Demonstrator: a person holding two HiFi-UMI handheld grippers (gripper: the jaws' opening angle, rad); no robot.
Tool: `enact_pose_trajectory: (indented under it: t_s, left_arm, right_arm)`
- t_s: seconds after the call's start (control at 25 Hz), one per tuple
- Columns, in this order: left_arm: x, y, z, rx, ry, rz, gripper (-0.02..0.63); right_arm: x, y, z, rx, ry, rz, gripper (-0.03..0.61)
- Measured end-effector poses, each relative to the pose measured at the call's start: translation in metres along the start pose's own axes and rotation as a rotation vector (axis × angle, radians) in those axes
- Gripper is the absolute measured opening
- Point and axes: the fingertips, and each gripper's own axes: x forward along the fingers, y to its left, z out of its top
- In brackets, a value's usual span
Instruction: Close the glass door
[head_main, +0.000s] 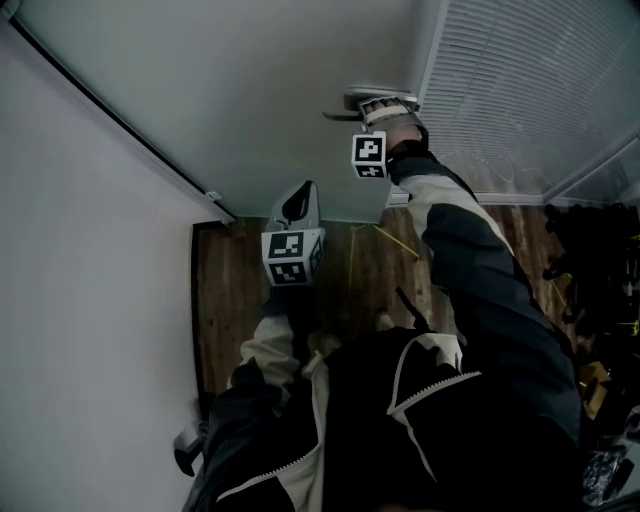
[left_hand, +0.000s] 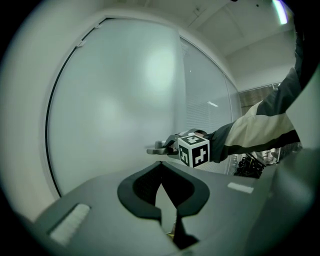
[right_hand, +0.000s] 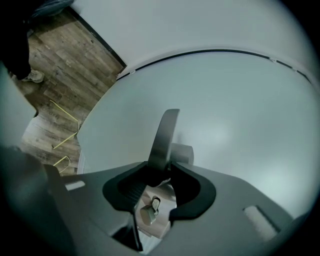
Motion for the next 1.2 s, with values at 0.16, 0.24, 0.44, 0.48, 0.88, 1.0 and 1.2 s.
enact_pose_trajectory:
  t_s: [0.16, 0.24, 0.44, 0.48, 0.88, 1.0, 1.2]
  left_arm:
    - [0.002, 0.003, -0.001, 0.004, 0.005, 0.007, 0.003]
    - [0.004, 0.001, 0.000, 0.024, 0.011, 0.007, 0.003]
    - [0.006, 0.000, 0.002, 0.077, 0.010, 0.017, 0.003]
    - [0.005, 0.000, 0.003, 0.089, 0.011, 0.022, 0.003]
    - [0.009, 0.014, 0.002, 0.084, 0.036, 0.080, 0.003]
    - [0.005, 0.016, -0.001, 0.084, 0.039, 0.089, 0.003]
    - [0.003, 0.019, -0.007, 0.078, 0.050, 0.096, 0.003]
  right_arm:
    - [0.025, -0.008, -0.007, -0.006, 0.012, 0.004, 0.141]
    - [0.036, -0.013, -0.009, 0.006, 0.011, 0.003, 0.141]
    - [0.058, -0.025, -0.014, 0.027, 0.007, 0.007, 0.140]
    - [0.061, -0.026, -0.014, 0.029, 0.002, 0.009, 0.141]
    - [0.092, -0.038, -0.024, 0.049, -0.003, 0.014, 0.141]
    - [0.093, -0.039, -0.022, 0.066, -0.011, 0.018, 0.144]
    - [0.098, -0.040, -0.021, 0.085, -0.011, 0.021, 0.143]
